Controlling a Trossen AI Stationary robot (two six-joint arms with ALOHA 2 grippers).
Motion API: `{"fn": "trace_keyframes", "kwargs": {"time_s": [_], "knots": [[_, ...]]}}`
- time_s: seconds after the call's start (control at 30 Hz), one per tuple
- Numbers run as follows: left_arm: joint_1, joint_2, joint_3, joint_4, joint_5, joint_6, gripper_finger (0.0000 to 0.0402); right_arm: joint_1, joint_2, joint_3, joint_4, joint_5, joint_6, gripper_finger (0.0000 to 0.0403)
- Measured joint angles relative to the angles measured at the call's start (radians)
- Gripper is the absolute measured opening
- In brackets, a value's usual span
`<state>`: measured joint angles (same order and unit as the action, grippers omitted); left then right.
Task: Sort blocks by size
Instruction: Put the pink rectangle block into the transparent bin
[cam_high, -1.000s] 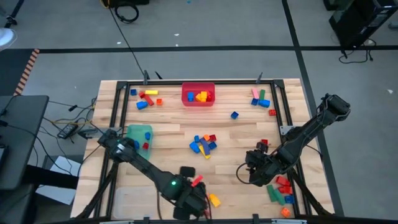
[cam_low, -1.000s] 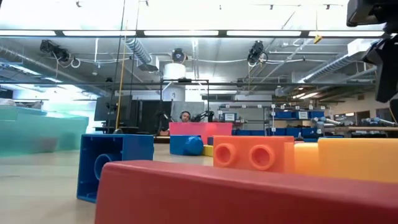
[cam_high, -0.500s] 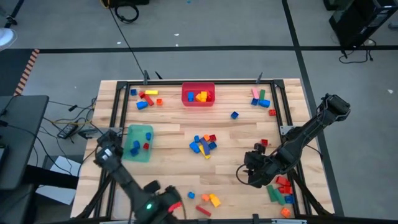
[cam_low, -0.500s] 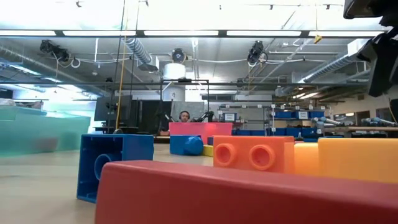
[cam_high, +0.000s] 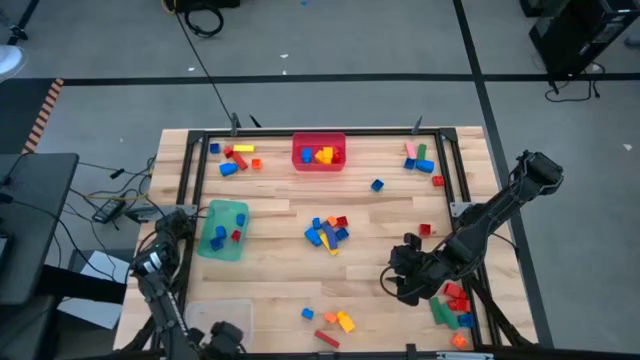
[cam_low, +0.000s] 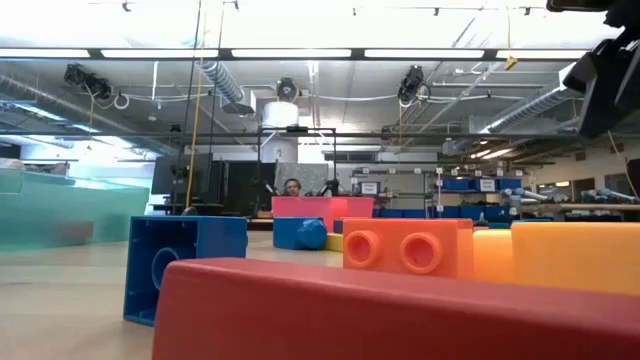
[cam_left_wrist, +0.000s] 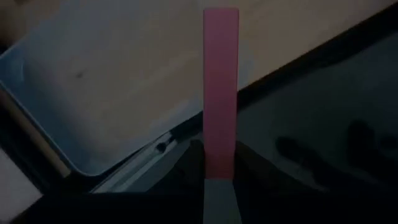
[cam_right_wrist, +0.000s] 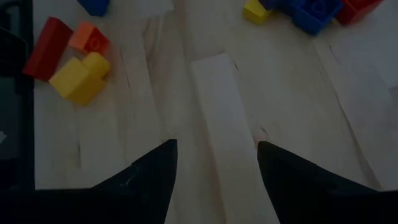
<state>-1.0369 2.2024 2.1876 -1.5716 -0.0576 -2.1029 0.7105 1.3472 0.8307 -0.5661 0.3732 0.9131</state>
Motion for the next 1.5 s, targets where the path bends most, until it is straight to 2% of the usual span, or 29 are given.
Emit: {"fn": "trace_keyframes", "kwargs": {"time_s": [0.23,0.57,0.7,0.77,0.83,1.0,1.13,1.3,1.5], "knots": [[0.010,-0.019,-0.101,0.002,-0.015,-0.009,0.0058,0.000,0.000,0.000,0.021,0.000,0.000,0.0236],[0.009,-0.274,-0.412,0.029,-0.023,-0.023,0.0058,0.000,0.000,0.000,0.021,0.000,0.008,0.0236],[0.006,-0.368,-0.587,0.182,-0.034,-0.049,0.0058,0.000,0.000,0.000,0.024,0.000,0.010,0.0236],[0.013,-0.397,-0.643,0.279,-0.101,-0.070,0.0058,0.000,0.000,0.000,0.025,0.000,0.010,0.0236],[0.026,-0.402,-0.660,0.332,-0.142,-0.086,0.0065,0.000,0.000,0.000,0.026,0.000,0.010,0.0236],[0.038,-0.397,-0.661,0.427,-0.154,-0.105,0.0077,0.000,0.000,0.000,0.027,0.005,0.010,0.0236],[0.032,-0.397,-0.660,0.405,-0.149,-0.237,0.0065,0.000,0.000,0.000,0.027,0.030,0.008,0.0236],[0.055,-0.376,-0.660,0.390,-0.099,-0.263,0.0057,-0.010,0.000,0.000,0.027,0.034,0.008,0.0236],[0.061,-0.314,-0.661,0.400,-0.040,-0.261,0.0069,-0.011,0.000,0.000,0.029,0.031,0.007,0.0236]]}}
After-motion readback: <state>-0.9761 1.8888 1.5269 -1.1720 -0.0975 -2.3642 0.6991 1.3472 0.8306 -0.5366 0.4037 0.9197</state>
